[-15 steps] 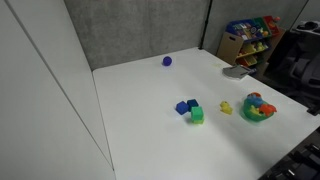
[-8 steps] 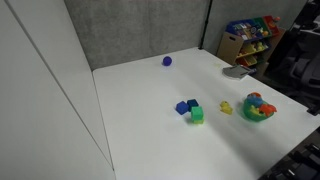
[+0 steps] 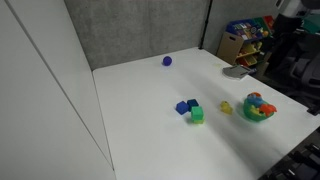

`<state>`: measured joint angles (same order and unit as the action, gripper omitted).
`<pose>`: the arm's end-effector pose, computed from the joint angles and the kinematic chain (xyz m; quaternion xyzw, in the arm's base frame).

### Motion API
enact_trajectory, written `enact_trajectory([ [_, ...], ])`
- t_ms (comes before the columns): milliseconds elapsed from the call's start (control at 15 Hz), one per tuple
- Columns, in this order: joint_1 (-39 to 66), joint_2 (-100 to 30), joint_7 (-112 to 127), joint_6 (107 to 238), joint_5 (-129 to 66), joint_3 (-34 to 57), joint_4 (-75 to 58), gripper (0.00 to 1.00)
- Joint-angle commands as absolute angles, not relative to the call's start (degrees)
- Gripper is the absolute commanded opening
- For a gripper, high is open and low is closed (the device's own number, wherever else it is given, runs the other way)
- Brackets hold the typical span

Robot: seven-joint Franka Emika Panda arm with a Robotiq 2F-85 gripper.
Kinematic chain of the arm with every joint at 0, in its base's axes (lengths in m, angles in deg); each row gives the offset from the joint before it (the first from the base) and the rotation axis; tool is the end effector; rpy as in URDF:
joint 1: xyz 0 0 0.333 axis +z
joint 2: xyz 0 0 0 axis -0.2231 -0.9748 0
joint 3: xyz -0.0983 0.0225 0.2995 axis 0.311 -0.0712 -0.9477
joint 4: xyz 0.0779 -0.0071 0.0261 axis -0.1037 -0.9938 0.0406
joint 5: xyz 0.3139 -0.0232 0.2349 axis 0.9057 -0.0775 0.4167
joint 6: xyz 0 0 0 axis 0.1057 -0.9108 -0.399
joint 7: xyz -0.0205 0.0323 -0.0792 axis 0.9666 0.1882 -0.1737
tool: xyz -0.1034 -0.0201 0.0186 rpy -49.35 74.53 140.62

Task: Pick up the yellow duck toy and put it in the green bowl

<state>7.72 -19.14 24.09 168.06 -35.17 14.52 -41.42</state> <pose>0.5278 -0.1188 0.3909 0.9977 0.0324 0.0273 0.0527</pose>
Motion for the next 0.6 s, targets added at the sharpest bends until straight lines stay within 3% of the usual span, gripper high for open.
enact_trajectory([
  [0, 7.65, -24.73, 21.04, 174.8, -32.52, 13.53, -42.56, 1.0],
  [533, 7.81, -35.52, 8.24, 181.59, -28.72, 12.75, -43.34, 1.0],
])
